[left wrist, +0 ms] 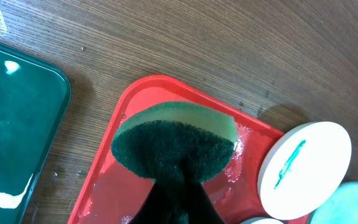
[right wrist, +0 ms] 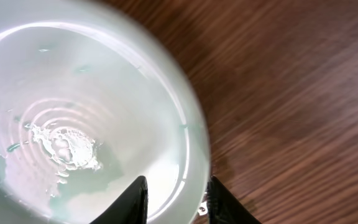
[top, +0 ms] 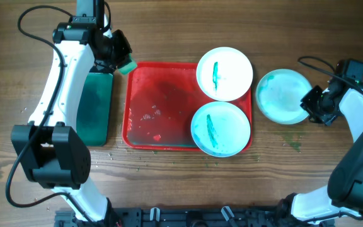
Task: Clean dirty plates on tray and stack at the side
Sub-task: 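Grasp the lower-right plate rim with the right gripper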
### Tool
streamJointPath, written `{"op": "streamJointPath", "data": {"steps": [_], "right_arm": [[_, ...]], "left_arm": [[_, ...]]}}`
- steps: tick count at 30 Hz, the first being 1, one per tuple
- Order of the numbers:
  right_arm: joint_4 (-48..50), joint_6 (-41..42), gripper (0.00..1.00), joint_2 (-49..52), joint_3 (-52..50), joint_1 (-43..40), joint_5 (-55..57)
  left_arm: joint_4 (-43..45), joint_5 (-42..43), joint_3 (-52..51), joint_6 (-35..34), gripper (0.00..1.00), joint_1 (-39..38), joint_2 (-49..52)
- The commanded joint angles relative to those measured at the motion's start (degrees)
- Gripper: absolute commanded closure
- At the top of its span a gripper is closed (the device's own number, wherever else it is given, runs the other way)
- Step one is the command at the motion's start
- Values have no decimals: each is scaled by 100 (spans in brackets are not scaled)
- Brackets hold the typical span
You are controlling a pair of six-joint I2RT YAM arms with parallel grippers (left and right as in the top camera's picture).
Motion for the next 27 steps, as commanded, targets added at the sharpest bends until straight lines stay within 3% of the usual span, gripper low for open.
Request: {"op": "streamJointPath", "data": {"steps": [1,5,10,27], "right_arm": [[-243,-789,70,-127,256,142,-1176],[-348,-1075,63,-667,369,901,-1268],[-728,-1215,61,-573,39,2275,-813],[-144,-1541,70,-503,-1025,2647,-938]], "left_arm": [[37,-13,50,-98,96,-24,13],[57,-20,48,-98,96,-74,13],[98,-59,48,-98,96,-122,13],[125,-59,48,-98,96,-122,13]]}}
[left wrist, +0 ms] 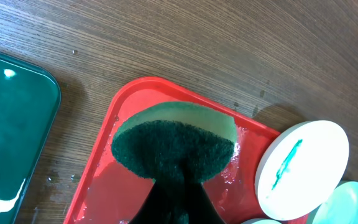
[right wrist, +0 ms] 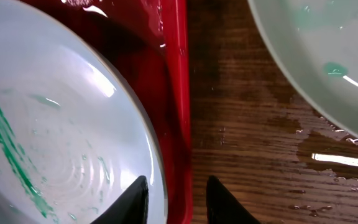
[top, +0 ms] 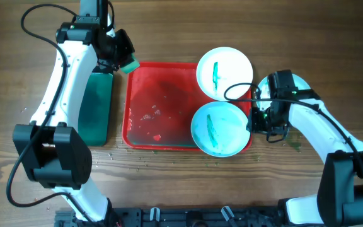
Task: Clean dirty plates on tray and stack at the side
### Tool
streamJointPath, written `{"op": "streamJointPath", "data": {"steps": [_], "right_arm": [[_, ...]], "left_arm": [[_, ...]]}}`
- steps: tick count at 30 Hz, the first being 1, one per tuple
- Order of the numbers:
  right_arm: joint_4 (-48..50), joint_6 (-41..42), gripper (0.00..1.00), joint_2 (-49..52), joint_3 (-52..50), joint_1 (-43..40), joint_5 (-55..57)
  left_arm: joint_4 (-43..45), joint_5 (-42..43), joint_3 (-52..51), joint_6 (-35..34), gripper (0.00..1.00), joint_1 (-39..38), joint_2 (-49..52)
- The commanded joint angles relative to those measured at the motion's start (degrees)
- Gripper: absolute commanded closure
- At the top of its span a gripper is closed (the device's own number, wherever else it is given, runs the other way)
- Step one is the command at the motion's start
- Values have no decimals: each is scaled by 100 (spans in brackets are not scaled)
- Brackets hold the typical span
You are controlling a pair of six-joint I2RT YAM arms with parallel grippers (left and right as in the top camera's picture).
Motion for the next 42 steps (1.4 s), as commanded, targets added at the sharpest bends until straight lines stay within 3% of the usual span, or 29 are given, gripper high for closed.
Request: {"op": "streamJointPath", "data": {"steps": [1,19,21,23,29,34,39,42], "right_arm": [[96,-221,70,72,-4,39,-122],[293,-286,75,214,-98,505,-245],[286,-289,82,365,-98,505,-251],[302,-289,96,431,-98,505,-334],[409,-264,96,435,153,605,-1038],[595,813,96,437,765,1331,-994],[1576,3108,96,481,925,2437,739],[2037,3453,96,660,925,3008,1650]], "left_arm": [[39,-20,48,-96,96,-22,13],[33,-20,48,-94,96,-22,13],[33,-20,48,-94,96,-22,13],[33,-20,48,-94,96,-22,13],[35,-20,44,-94,96,-22,13],[33,-55,44,-94,96,-22,13],[-9,-105,22,-94,96,-22,13],[-7,-105,-79,-96,96,-22,13]]}}
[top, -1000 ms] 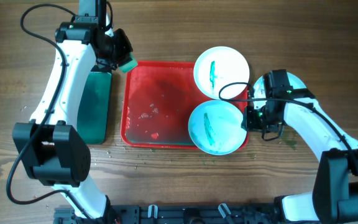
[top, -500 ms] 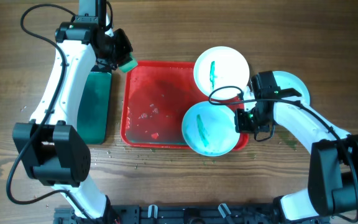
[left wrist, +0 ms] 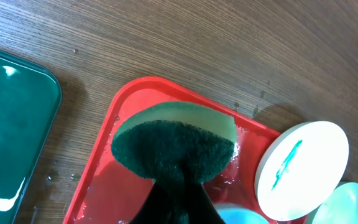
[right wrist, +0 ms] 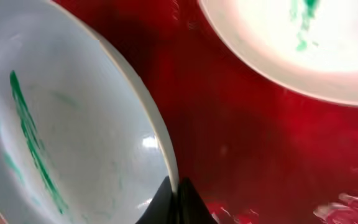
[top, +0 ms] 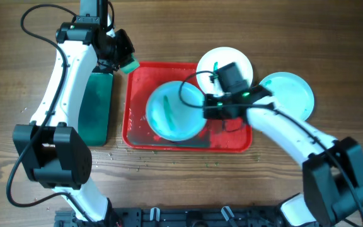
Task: Clean dirty plates on tray and stack at the side
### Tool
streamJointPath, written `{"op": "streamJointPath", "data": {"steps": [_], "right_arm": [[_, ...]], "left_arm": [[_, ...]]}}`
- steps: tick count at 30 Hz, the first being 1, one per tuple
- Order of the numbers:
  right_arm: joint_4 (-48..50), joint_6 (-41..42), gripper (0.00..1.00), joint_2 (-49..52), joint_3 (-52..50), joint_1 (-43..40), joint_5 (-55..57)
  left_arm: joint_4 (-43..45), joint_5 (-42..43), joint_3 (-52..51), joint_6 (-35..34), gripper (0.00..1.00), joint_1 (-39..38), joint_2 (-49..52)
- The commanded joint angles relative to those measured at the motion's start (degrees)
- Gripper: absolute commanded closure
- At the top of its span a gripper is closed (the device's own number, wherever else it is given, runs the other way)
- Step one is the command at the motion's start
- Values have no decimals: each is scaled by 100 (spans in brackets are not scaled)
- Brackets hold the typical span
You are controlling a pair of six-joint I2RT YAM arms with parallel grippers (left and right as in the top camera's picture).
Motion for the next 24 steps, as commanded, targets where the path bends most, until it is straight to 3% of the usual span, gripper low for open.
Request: {"op": "streamJointPath", "data": {"steps": [1,7,10,13,19,21,24], "right_arm": [[334,1198,96,339,85,673,1526],[459,955,95,911,306,776,1102],[402,654,74,1043,518,737,846],[361,245,66,1145,684,737,769],[232,-280,66,1720,1130,699,376],[59,-323,78,1965,1375,671,291],[-37,-323,85,2127,1517,656,275]], "left_arm": [[4,-98,-120,-59,96,-22,13],[44,-98,-299,-59,96,-22,13],[48,-98,-299,-59,96,-22,13],[46,-98,-299,-59,96,-22,13],[-63,-98,-299,-57,96,-92,13],[-74,-98,-299,-57,96,-151,13],[-151,-125,-299,-59,96,-208,13]]}}
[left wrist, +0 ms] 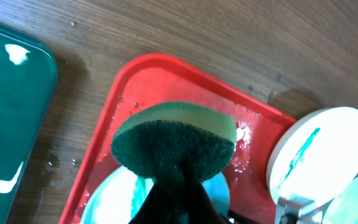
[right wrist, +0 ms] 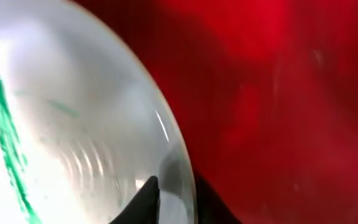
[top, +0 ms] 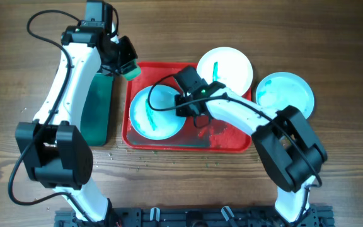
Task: Clean dirty plates on tray and stack at the side
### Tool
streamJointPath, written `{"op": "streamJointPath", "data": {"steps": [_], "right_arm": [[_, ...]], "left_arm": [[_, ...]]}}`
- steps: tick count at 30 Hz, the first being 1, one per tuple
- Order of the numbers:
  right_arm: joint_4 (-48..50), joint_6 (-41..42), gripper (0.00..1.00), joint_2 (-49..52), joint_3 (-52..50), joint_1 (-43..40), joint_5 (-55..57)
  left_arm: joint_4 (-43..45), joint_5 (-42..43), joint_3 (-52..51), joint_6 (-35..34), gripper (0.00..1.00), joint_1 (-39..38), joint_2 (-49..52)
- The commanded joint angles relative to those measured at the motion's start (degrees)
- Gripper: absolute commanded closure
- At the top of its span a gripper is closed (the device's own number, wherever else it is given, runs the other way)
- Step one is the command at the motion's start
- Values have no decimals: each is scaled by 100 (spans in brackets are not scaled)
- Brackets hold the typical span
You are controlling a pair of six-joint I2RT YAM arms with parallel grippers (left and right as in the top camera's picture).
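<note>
A pale blue plate (top: 155, 112) with a green streak lies in the left half of the red tray (top: 222, 140). My right gripper (top: 185, 104) is at its right rim, fingers slightly apart with the rim (right wrist: 188, 180) between them. A white plate (top: 224, 72) with a green streak rests on the tray's far right corner. A cleaned pale blue plate (top: 285, 94) lies on the table to the right. My left gripper (top: 126, 65) is shut on a green sponge (left wrist: 174, 144) above the tray's far left corner.
A dark green basin (top: 96, 107) stands left of the tray. Water drops and bits of residue (top: 201, 129) lie on the tray floor. Cables run over both arms.
The streaked blue plate has shifted further left in the tray, and my right gripper's fingers have parted at its rim. My left gripper with the sponge has moved slightly over the tray.
My right gripper was open at the cleaned plate on the table. Then it was open at the rim of the streaked blue plate in the tray's near right. It then pinched that rim with the plate mid-tray; now the plate lies at the left. The sponge stayed held.
</note>
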Motion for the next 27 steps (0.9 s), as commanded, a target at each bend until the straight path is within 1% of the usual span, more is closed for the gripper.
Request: {"op": "streamJointPath", "data": {"steps": [1,5,6,7,10,15,19,22,25,27], "right_arm": [[-63,-133,85,273,184,-46,-155],[15,-129,89,282,186,-61,-162],[15,-138,91,280,197,-61,-164],[13,-177,96,280,203,-61,-201],[-61,-142,96,278,227,-76,-199],[-339,520,96,278,234,-350,-321],[-439,575,96,280,232,-581,-627],[-431,522,96,282,232,-564,-638],[-413,439,96,282,232,-557,-656],[-413,426,96,282,232,-557,-656]], "left_arm": [[-63,-125,-37,-57,96,-94,13],[-166,-249,-37,-59,96,-120,13],[-205,-249,-42,-59,96,-120,13],[-254,-249,-59,-57,96,-120,13],[-341,-247,-173,-66,96,-127,13],[-175,-269,-737,-369,96,-162,13],[374,-269,-1423,-361,96,-321,13],[1038,-273,-1934,-306,96,-553,13],[1805,-330,-2389,256,96,-837,13],[2238,-614,-2677,422,96,-1038,13]]}}
